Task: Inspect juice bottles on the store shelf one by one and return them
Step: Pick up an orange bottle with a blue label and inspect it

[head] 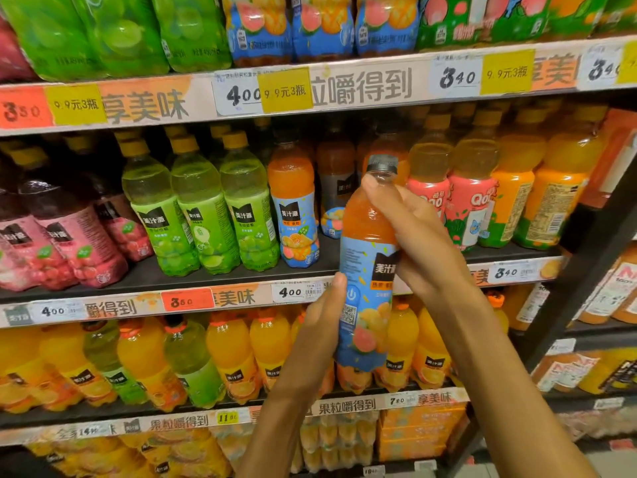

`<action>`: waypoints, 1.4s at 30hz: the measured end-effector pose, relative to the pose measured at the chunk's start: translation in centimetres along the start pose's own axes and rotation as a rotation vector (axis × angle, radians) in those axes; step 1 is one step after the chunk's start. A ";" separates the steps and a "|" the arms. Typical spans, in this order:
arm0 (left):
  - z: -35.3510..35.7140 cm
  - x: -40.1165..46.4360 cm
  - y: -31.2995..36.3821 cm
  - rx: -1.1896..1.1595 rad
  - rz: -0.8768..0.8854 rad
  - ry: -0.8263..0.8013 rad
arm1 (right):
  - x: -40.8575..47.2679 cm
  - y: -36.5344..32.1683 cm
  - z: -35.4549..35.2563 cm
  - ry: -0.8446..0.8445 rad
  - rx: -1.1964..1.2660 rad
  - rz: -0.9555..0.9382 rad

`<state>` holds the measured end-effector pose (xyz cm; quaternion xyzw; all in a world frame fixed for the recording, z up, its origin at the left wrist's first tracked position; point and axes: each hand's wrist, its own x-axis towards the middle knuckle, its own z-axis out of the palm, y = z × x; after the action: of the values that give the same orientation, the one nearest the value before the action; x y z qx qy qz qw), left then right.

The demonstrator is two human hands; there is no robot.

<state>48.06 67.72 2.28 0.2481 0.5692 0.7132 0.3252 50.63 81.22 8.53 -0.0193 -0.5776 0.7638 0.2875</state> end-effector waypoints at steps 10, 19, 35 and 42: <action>0.3 -1.4 0.7 -0.245 -0.127 -0.160 | 0.9 1.3 -0.2 -0.054 0.150 0.290; 1.0 -1.5 1.0 -0.498 -0.226 -0.228 | 1.5 3.0 -1.3 0.052 0.164 0.647; 0.4 -1.5 0.4 -0.231 -0.096 -0.200 | 1.8 1.0 -0.9 -0.048 0.079 0.447; -0.3 -0.9 -0.1 -0.070 0.038 -0.166 | 0.2 0.0 -0.4 -0.167 -0.189 0.203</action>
<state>48.44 66.83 2.17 0.3055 0.5102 0.7157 0.3663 50.64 81.65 8.47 -0.0410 -0.6638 0.7301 0.1568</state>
